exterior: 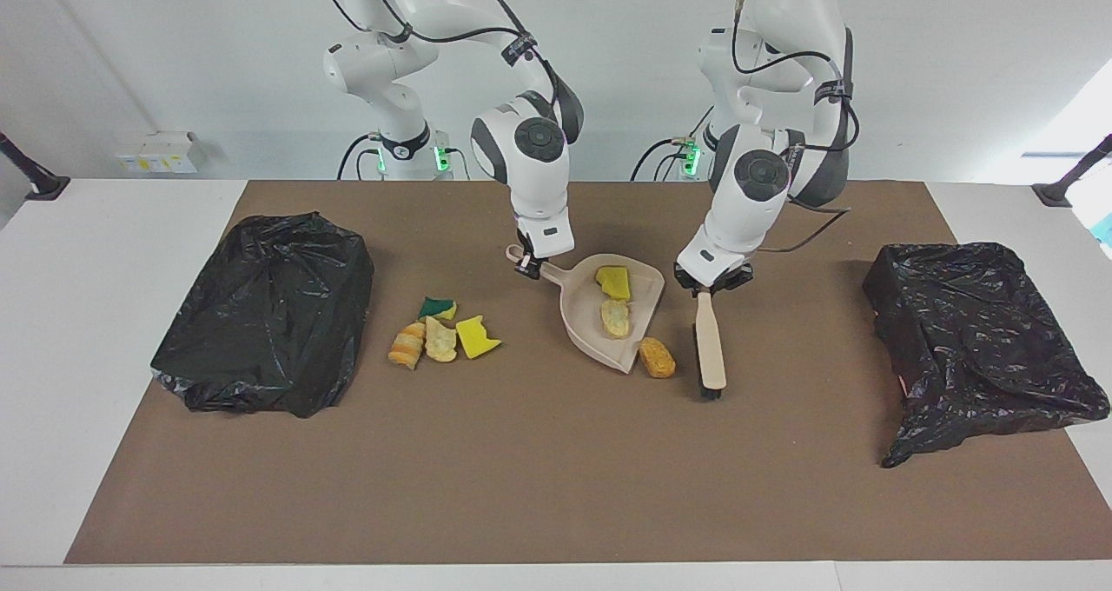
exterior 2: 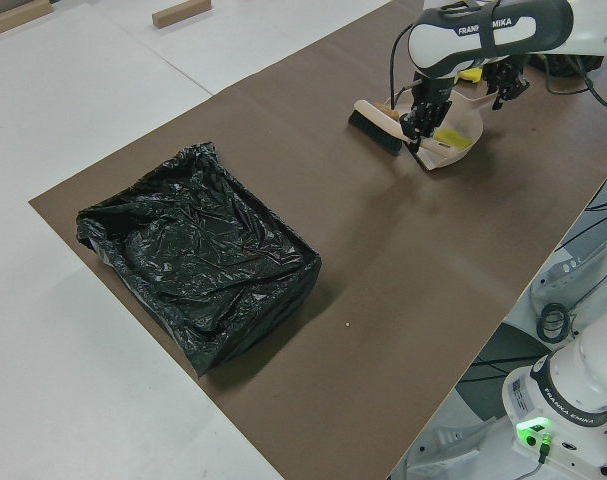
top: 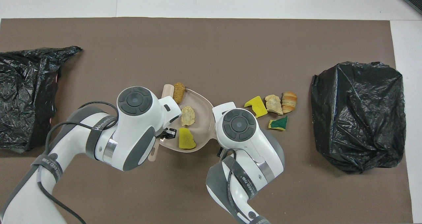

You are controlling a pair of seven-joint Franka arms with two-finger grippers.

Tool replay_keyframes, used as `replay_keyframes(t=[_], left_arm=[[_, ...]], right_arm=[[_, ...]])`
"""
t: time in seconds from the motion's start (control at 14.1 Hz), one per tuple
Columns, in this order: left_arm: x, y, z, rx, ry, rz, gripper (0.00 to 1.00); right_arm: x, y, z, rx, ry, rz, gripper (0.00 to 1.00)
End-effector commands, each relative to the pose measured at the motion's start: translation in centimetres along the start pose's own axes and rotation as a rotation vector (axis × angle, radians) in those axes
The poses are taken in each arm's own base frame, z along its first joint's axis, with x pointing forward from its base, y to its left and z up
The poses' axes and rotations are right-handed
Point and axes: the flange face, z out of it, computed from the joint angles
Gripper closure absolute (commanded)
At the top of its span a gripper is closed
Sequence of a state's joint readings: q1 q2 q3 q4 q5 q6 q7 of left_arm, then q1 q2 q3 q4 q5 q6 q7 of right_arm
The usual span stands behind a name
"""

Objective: Sweep and dump trash in bin
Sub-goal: 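Sweep the bread and sponge pieces into the dustpan with the left gripper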

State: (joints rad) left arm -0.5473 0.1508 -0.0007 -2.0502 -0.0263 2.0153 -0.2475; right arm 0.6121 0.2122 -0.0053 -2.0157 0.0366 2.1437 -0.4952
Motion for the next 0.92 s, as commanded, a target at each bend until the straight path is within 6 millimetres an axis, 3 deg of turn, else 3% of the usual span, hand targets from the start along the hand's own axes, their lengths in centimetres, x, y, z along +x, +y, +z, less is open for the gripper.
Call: replay_keyframes(t=[0.0, 0.28, 0.43, 0.5, 0.64, 0.85], left_arm=[[-2.6, 1.7, -0.9, 0.014, -0.045, 0.054, 1.00], [-2.3, 0.3, -1.0, 0.015, -0.066, 0.041, 1.00], [-3.2, 2.1, -1.3, 0.030, -0.092, 0.058, 1.00], [-4.4, 4.5, -1.3, 0.048, -0.108, 0.063, 1.00], [-6.2, 7.3, -1.7, 0.069, -0.111, 0.064, 1.00], [-6.1, 6.8, -2.1, 0.090, -0.114, 0.043, 1.00]], right_arm=[[-0.2, 0.0, 1.0, 0.003, -0.002, 0.029, 1.00], [-0.2, 0.0, 1.0, 0.003, -0.002, 0.030, 1.00], [-0.2, 0.0, 1.0, 0.002, -0.001, 0.030, 1.00], [-0.2, 0.0, 1.0, 0.003, -0.002, 0.029, 1.00], [-0.2, 0.0, 1.0, 0.003, -0.002, 0.029, 1.00], [-0.2, 0.0, 1.0, 0.002, -0.001, 0.029, 1.00]])
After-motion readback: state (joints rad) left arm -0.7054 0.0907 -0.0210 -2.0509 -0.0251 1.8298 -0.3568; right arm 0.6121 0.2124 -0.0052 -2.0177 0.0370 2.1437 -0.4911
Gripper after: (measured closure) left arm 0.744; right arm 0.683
